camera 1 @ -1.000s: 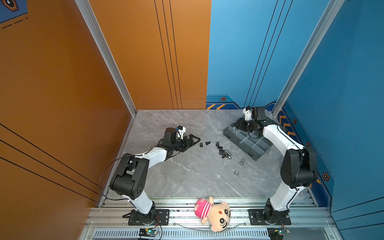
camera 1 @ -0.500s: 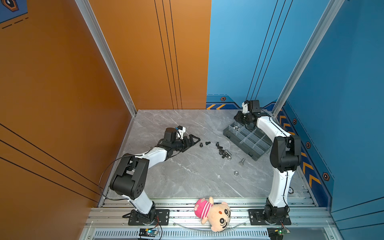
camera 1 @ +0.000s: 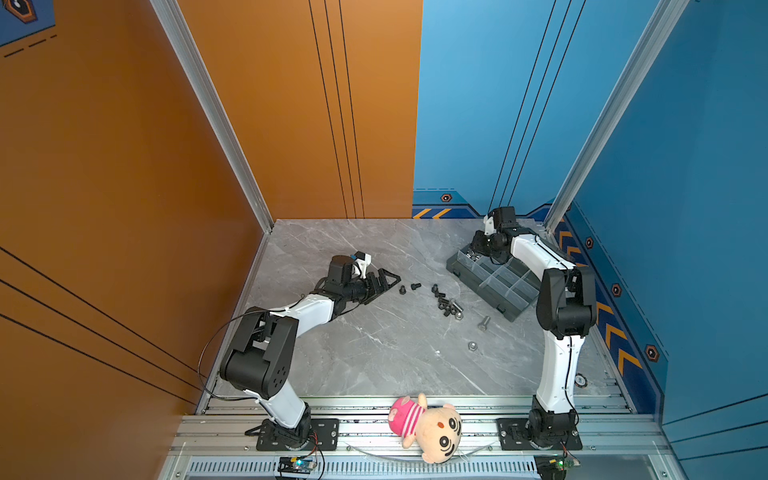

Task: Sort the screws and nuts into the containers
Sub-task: 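Open the right gripper to drop the wing nut into the compartment, then move the right gripper to a small silver hex nut nearer the robot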

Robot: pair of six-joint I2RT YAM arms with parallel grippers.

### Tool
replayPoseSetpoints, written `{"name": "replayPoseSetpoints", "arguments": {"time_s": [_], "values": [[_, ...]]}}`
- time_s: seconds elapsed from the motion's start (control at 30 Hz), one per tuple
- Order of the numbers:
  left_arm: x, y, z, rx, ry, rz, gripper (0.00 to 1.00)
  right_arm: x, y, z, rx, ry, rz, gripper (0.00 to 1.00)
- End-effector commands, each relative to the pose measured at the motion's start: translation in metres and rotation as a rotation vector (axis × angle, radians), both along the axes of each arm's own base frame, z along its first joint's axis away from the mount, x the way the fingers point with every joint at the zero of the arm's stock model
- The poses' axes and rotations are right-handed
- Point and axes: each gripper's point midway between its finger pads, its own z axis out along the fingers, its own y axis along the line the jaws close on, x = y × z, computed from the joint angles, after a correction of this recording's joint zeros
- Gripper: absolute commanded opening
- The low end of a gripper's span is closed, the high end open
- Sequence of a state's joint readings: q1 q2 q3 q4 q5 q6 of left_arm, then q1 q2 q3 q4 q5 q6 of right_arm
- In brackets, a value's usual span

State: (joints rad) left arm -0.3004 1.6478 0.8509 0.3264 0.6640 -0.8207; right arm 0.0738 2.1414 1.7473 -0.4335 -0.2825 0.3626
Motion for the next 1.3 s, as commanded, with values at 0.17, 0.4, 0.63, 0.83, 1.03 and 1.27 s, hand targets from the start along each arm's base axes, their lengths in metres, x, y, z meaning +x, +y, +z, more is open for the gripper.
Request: {"name": "replayPoseSetpoints", "arguments": {"time_s": [0.17, 0.4, 0.63, 0.83, 1.03, 1.27], "values": [[0.0, 0.001, 0.0, -0.007, -0.005, -0.002, 0.98, -0.008, -0.01, -0.018, -0.032, 0.053, -0.003, 0.12], [0.0, 0.001, 0.0, -0.008, -0.004, -0.003, 0.98, -0.008, -0.01, -0.026, -0.033, 0.07, -0.003, 0.24], [0.0, 0.001, 0.0, -0.007, -0.005, -0.002, 0.98, -0.009, -0.009, -0.032, -0.032, 0.09, 0.005, 0.29], [0.002, 0.0, 0.001, -0.009, -0.008, -0.003, 0.98, -0.011, -0.007, -0.022, -0.024, 0.074, 0.019, 0.35], [0.002, -0.001, 0.0, -0.01, -0.003, -0.004, 0.98, -0.023, -0.007, 0.003, -0.031, 0.037, 0.032, 0.38], [0.002, -0.001, -0.001, -0.008, -0.003, -0.006, 0.98, -0.056, -0.004, 0.036, -0.036, 0.028, 0.058, 0.45]]}}
